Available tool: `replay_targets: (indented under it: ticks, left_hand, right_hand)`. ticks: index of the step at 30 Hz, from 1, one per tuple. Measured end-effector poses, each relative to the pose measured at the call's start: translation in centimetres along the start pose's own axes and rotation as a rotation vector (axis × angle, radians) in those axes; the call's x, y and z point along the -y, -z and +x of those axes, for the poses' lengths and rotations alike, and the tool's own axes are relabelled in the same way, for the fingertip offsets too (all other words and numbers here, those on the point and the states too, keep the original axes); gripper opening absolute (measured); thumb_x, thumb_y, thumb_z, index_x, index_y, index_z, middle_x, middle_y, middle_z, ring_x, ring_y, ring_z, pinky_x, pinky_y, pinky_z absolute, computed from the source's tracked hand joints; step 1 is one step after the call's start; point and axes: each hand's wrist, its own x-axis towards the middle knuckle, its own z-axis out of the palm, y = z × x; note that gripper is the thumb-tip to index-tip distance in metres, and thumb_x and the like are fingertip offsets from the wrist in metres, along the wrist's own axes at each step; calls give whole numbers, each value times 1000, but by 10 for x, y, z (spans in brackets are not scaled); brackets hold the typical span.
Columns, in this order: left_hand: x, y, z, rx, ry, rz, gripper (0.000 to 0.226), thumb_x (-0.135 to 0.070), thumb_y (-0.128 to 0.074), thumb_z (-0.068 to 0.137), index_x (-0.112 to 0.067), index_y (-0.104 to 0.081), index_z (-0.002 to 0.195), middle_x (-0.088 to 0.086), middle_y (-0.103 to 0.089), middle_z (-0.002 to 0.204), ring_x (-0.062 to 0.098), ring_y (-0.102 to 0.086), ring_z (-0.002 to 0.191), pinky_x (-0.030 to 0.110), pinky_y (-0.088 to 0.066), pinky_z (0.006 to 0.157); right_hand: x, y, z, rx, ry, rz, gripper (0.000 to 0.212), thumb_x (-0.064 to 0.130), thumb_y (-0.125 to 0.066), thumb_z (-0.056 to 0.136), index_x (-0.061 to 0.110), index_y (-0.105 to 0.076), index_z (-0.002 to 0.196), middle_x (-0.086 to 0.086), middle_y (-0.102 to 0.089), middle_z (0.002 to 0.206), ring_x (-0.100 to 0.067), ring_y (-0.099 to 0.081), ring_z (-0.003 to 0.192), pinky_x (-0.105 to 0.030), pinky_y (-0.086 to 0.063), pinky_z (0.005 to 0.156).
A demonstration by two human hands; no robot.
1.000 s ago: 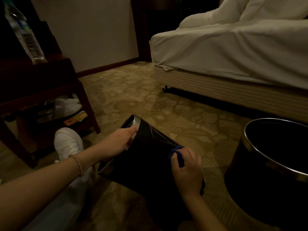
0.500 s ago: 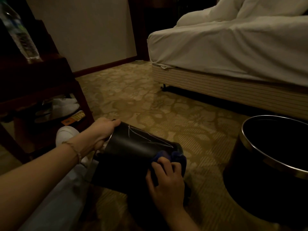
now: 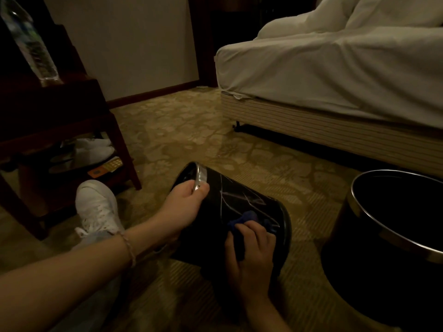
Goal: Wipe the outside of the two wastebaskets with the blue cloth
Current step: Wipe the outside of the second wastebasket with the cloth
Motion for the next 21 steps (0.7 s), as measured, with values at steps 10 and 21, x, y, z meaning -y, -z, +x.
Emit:
replay_targets:
  ticks: [10, 21]
  left_hand:
    - [-6, -14, 2, -93, -67, 146, 40, -45, -39, 100, -16, -66, 91, 8, -71, 83, 22, -68, 77, 42, -53, 76]
    - [-1, 11, 0, 1, -8, 128, 34, -38, -39, 101, -14, -63, 97, 18, -69, 89, 30, -68, 81, 44, -54, 76]
  right_hand:
    - [35, -14, 32, 59, 41, 22, 27, 42, -51, 96, 23, -64, 109, 6, -61, 114, -15, -47, 98, -30, -48, 73]
    - [-63, -6, 20, -41, -272, -29, 35, 43, -46, 91, 17, -67, 98, -2, -63, 108, -31, -57, 96, -27, -34, 83]
